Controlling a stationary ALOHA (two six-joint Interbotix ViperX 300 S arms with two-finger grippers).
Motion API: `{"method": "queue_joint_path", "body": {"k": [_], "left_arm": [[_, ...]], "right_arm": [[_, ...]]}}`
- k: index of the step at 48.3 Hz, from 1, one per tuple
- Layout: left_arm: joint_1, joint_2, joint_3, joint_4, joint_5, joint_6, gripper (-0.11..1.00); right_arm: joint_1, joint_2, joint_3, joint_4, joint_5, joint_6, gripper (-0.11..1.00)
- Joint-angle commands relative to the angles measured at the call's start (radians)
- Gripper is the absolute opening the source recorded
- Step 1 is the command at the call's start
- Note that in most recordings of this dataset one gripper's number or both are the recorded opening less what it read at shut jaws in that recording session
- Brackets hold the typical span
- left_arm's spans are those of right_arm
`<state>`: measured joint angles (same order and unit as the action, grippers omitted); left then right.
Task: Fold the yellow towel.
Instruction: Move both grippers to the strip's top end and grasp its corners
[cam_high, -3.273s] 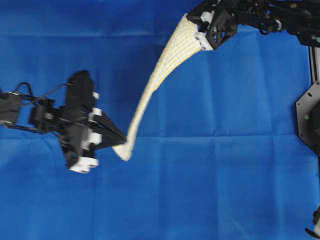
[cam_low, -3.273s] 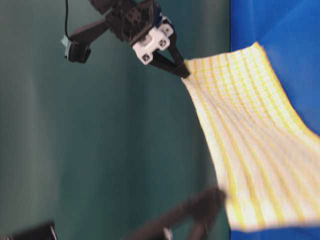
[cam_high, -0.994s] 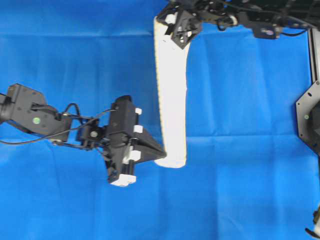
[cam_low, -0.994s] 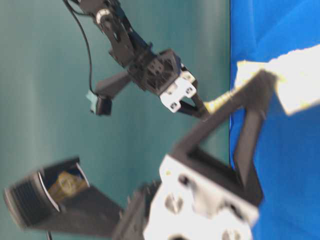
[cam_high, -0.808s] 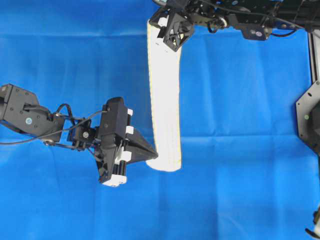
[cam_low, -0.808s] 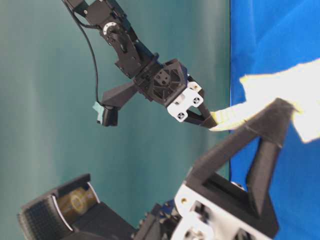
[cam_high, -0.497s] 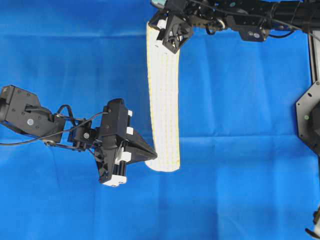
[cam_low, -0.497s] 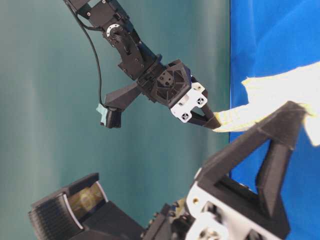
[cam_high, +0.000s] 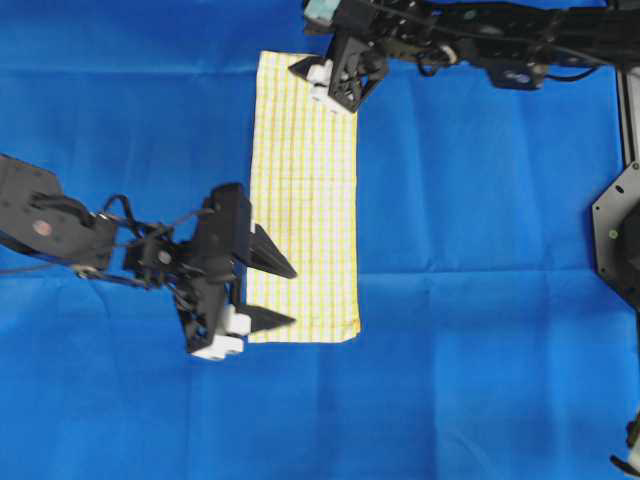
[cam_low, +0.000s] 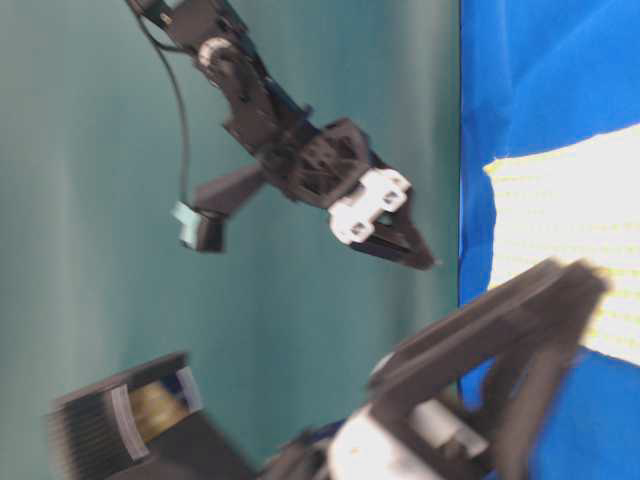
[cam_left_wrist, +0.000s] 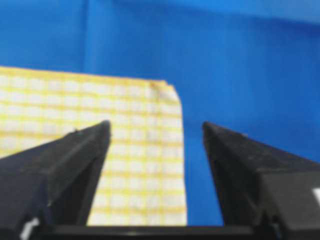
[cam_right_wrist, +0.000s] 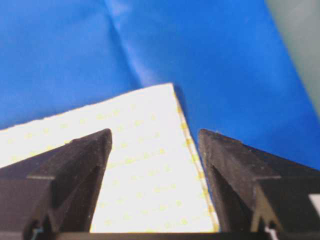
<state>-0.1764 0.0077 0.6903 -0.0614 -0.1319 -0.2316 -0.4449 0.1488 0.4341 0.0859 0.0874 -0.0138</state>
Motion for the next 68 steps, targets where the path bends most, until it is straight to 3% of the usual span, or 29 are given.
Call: {"method": "queue_joint_path", "body": {"k": [1,11,17,24,32,47,68], "left_arm": [[0.028,-0.084,0.002,0.003,0.055,0.003,0.62],[0.130,-0.163,0.048,0.008,0.077,0.012,0.61],[0.201,-0.179,0.071,0.009,0.077,0.043,0.68],[0.259,-0.187,0.077,0.009,0.077,0.089,0.81],[0.308,-0.189,0.087,0.011,0.077,0.126,0.83],[0.347,-0.179,0.098,0.011,0.041,0.158,0.85],[0.594,-0.005,0.064,0.011,-0.110,0.313,0.91]], "right_arm": [[0.002,-0.094,0.021,-0.003,-0.003,0.000,0.68],[0.002,-0.255,0.163,0.000,-0.028,0.009,0.69],[0.015,-0.339,0.255,0.002,-0.064,0.014,0.68],[0.075,-0.423,0.354,0.008,-0.112,0.018,0.68],[0.140,-0.469,0.413,0.026,-0.144,0.029,0.68],[0.158,-0.445,0.411,0.031,-0.155,0.031,0.71],[-0.032,-0.175,0.282,0.040,-0.156,0.037,0.76]]}}
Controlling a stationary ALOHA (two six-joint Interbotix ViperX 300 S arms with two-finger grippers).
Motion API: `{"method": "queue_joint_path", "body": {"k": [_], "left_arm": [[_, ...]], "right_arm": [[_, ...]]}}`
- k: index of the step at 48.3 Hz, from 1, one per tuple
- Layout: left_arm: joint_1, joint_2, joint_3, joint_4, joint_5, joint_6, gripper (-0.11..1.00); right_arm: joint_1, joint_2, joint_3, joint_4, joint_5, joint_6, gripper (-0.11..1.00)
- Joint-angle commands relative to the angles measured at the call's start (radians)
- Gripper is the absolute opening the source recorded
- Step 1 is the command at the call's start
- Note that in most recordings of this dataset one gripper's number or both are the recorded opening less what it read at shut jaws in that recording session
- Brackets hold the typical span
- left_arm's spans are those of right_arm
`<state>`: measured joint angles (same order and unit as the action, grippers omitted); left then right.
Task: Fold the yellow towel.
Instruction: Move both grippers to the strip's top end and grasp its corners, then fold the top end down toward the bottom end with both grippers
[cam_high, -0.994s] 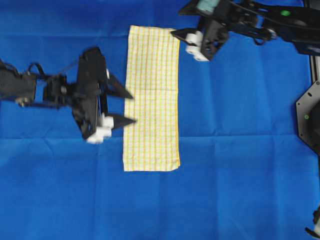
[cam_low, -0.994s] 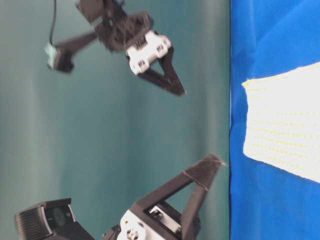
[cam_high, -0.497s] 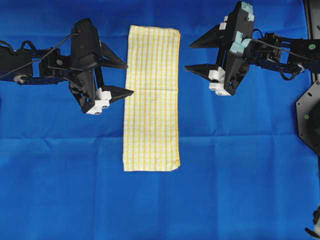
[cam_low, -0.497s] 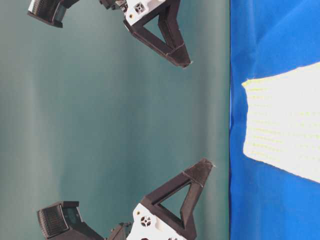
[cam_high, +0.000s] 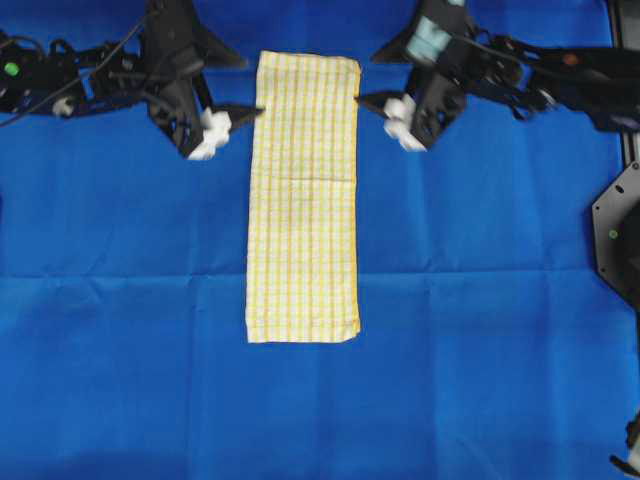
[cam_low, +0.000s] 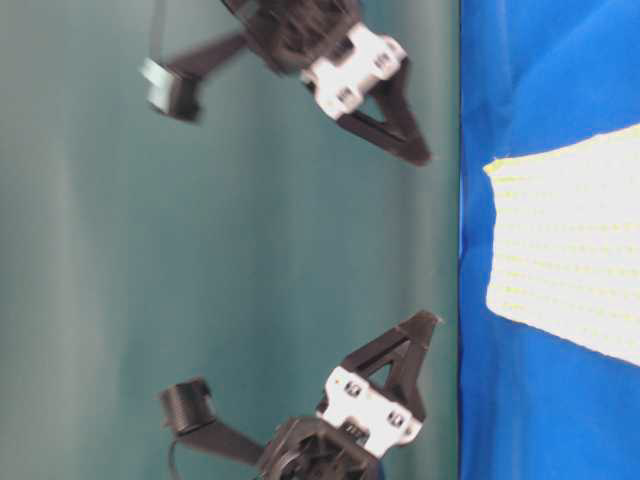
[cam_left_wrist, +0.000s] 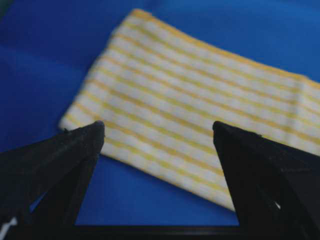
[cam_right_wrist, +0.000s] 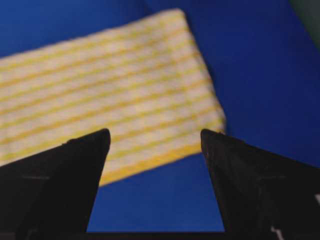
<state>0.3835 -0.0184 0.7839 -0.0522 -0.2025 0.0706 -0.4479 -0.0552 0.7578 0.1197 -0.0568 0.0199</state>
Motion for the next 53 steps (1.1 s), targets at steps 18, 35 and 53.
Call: {"method": "queue_joint_path", "body": {"k": [18,35,53], "left_arm": [[0.130,0.209,-0.114,0.002,-0.106,0.011,0.91],[0.138,0.324,-0.170,0.000,-0.107,0.003,0.85],[0.138,0.377,-0.202,0.000,-0.110,0.012,0.15]], "right_arm": [[-0.091,0.224,-0.146,0.020,-0.012,0.008,0.77],[-0.092,0.296,-0.186,0.091,-0.003,0.009,0.75],[-0.091,0.298,-0.178,0.106,0.011,0.005,0.15]]}}
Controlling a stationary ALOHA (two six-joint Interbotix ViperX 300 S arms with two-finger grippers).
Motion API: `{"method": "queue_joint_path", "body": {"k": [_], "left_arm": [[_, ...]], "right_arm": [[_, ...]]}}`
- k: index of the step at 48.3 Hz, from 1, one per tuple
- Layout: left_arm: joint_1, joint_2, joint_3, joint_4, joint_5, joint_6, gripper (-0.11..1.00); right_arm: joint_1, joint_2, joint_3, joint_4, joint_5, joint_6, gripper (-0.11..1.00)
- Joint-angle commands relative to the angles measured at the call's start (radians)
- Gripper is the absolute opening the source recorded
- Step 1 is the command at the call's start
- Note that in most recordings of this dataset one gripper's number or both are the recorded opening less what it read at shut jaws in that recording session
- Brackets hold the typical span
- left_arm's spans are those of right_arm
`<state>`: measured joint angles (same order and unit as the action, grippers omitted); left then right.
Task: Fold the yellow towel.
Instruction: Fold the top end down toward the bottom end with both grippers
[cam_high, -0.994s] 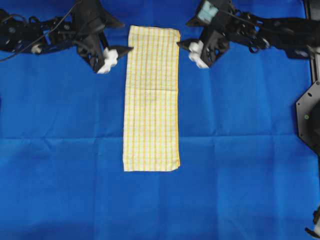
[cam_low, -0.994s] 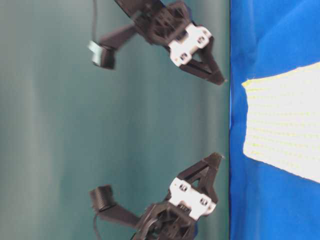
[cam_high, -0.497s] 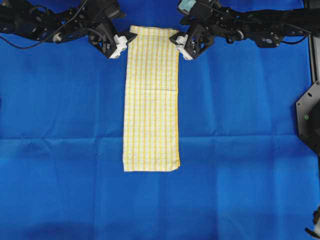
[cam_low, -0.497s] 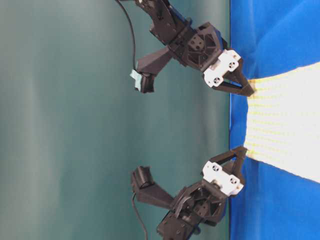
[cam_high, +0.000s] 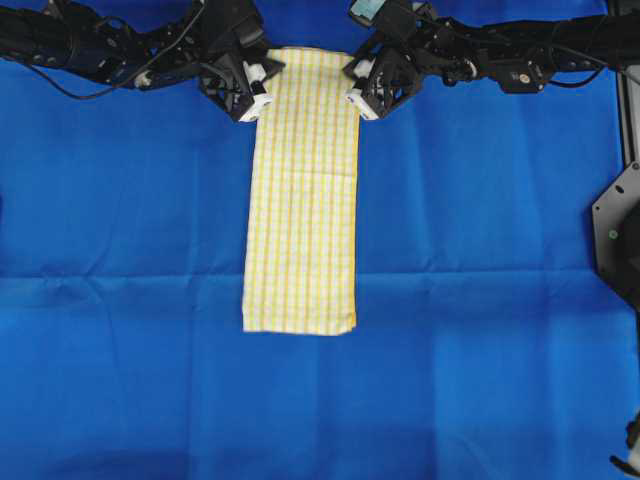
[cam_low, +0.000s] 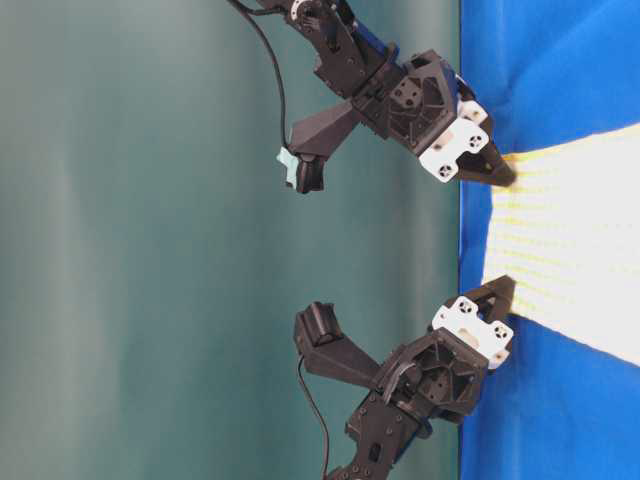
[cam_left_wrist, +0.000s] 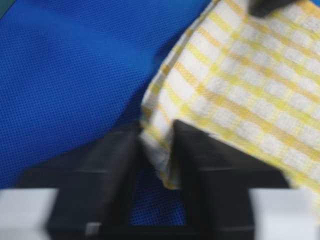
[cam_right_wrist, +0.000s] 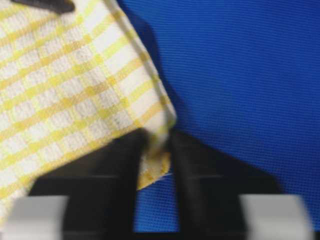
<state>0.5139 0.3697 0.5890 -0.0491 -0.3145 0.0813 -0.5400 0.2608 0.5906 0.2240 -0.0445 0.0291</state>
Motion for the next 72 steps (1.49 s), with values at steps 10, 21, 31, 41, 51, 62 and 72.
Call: {"method": "queue_joint_path", "body": {"k": [10,21,31,41,51,62,72], "left_arm": [[0.002,-0.014,0.000,-0.003,-0.005,0.003,0.04],[0.008,-0.034,-0.005,-0.006,-0.011,-0.002,0.04],[0.028,-0.075,-0.009,-0.006,-0.009,-0.002,0.04],[0.026,-0.081,-0.006,-0.008,-0.003,-0.011,0.04],[-0.020,-0.140,0.051,-0.009,0.000,-0.072,0.04],[-0.126,-0.233,0.146,-0.009,0.002,-0.153,0.04],[-0.272,-0.279,0.213,-0.011,0.002,-0.250,0.04]], "right_arm": [[0.000,-0.018,-0.021,0.000,-0.008,-0.011,0.04],[-0.029,-0.025,-0.043,-0.003,-0.006,-0.015,0.04],[-0.041,-0.048,-0.064,-0.021,-0.002,-0.017,0.04],[-0.040,-0.058,-0.063,-0.023,0.009,-0.018,0.04],[0.002,-0.107,-0.034,-0.023,0.026,-0.018,0.04],[0.104,-0.166,0.037,-0.012,0.032,-0.003,0.04],[0.235,-0.209,0.115,0.023,-0.008,0.023,0.04]]}}
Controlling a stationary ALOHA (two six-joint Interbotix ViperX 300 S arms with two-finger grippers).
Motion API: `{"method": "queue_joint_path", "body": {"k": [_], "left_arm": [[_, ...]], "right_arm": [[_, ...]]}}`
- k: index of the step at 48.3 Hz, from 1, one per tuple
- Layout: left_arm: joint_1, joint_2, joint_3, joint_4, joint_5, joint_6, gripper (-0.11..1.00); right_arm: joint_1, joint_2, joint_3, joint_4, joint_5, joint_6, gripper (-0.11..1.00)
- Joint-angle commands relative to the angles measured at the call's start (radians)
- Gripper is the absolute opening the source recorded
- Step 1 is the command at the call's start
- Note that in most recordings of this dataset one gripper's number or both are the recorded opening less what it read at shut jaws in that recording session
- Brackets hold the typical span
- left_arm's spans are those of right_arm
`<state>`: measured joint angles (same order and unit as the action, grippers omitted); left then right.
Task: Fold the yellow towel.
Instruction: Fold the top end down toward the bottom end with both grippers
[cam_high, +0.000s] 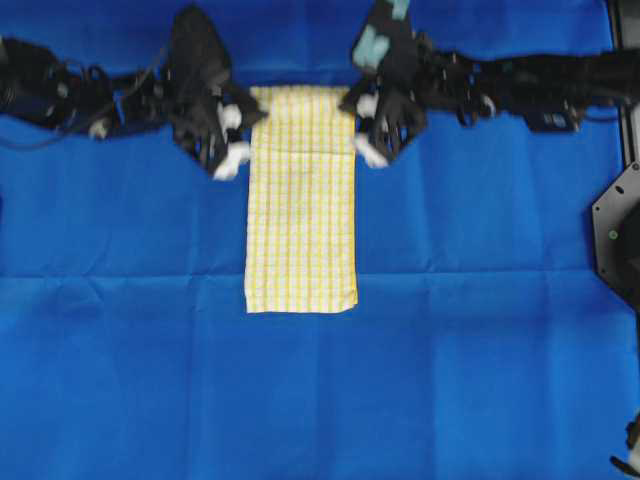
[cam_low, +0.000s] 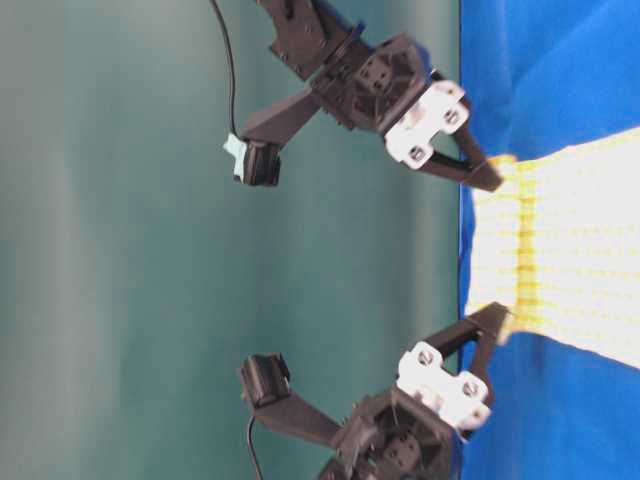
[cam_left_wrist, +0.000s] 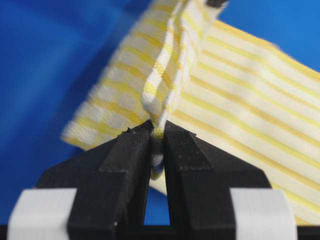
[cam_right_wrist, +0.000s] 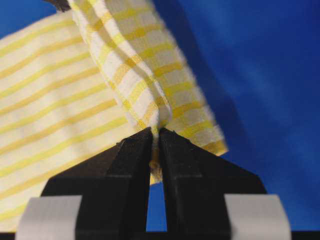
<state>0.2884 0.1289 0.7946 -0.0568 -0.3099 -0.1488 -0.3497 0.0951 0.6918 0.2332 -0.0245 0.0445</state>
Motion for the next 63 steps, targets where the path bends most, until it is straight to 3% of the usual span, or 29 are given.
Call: {"method": "queue_joint_path", "body": {"k": [1,15,26,39,63], "left_arm": [[-0.060,-0.040,0.012,-0.002,-0.003,-0.031,0.04],[-0.261,-0.035,0.023,-0.003,-0.008,-0.135,0.04],[-0.360,-0.034,0.029,-0.006,-0.009,-0.187,0.04],[-0.414,-0.034,0.026,-0.006,-0.008,-0.207,0.04],[-0.428,-0.029,0.023,-0.006,-0.003,-0.190,0.04]], "right_arm": [[0.058,-0.046,0.021,0.017,-0.035,0.011,0.04],[0.230,-0.086,0.098,0.054,-0.107,0.064,0.04],[0.331,-0.087,0.109,0.081,-0.147,0.069,0.04],[0.382,-0.086,0.114,0.115,-0.149,0.069,0.04],[0.456,-0.080,0.112,0.138,-0.147,0.067,0.04]]}}
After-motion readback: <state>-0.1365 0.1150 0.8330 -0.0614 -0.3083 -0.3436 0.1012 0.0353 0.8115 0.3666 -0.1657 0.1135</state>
